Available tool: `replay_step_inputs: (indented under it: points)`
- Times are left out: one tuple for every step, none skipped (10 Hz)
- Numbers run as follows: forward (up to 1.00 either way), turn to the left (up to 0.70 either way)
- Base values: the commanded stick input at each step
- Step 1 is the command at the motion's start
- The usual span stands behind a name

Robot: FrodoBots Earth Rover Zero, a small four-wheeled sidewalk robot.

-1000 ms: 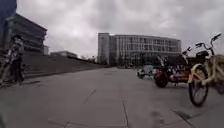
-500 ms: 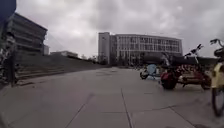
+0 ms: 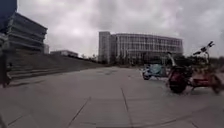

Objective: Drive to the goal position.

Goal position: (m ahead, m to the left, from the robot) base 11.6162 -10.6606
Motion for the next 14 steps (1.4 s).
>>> replay_step_inputs:
  points:
    - [0.7, 0.0]
    - [0.7, 0.0]
    - [0.7, 0.0]
    - [0.7, 0.0]
    - [0.7, 0.0]
    - [0.7, -0.2]
    - [0.7, -0.26]
    - [0.7, 0.0]
    - [0.7, 0.0]
    - [0.7, 0.0]
    - [0.7, 0.0]
    - [0.7, 0.0]
    - [0.7, 0.0]
    - [0.7, 0.0]
